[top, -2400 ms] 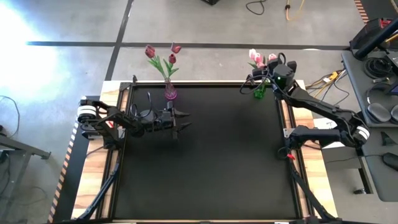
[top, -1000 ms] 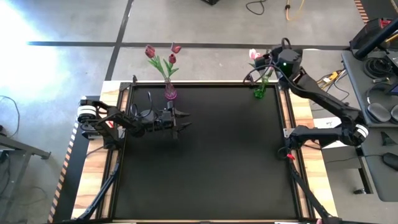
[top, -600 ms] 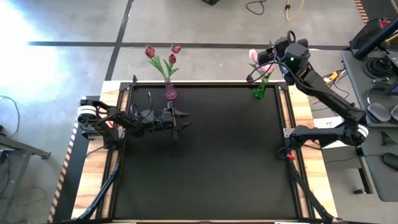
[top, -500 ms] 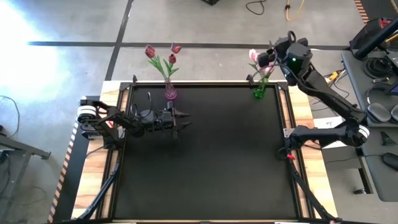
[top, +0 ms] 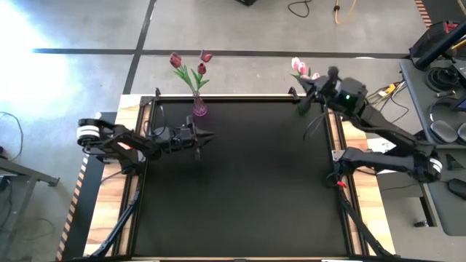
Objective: Sort flowers into vase by color
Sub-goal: Return to Home Position
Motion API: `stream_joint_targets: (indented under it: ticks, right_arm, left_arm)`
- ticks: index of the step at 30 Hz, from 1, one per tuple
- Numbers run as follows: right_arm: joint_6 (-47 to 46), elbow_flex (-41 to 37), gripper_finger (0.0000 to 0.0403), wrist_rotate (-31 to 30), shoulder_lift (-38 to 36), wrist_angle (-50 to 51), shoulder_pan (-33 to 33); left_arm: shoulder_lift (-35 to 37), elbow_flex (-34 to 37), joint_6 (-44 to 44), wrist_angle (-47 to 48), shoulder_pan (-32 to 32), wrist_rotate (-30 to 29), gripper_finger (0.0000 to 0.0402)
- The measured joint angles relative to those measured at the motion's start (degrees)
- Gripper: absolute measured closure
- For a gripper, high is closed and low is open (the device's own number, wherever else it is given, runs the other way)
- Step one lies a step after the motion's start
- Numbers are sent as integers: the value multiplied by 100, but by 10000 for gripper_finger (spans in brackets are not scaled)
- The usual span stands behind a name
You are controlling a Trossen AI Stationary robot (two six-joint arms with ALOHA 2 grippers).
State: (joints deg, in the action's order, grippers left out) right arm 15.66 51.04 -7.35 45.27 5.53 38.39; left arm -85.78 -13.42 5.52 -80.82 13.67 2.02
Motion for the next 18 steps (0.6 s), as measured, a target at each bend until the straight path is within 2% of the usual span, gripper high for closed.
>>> stream_joint_targets:
  ticks: [3, 7, 14, 18]
  right_arm:
    - [-5, -588, 394, 423, -167, -391, -114]
    - [-61, -1419, 394, 732, -338, -1225, -378]
    - [-260, -2678, 394, 674, -541, -2683, -1111]
    - [-236, -3206, 394, 114, -550, -3127, -1563]
  left_arm:
    - [166, 105, -2, 75, 30, 4, 393]
    - [348, 180, -46, 397, 89, 5, 398]
    - [505, 330, -49, 475, 171, 5, 401]
    - [611, 421, -145, 472, 225, 3, 401]
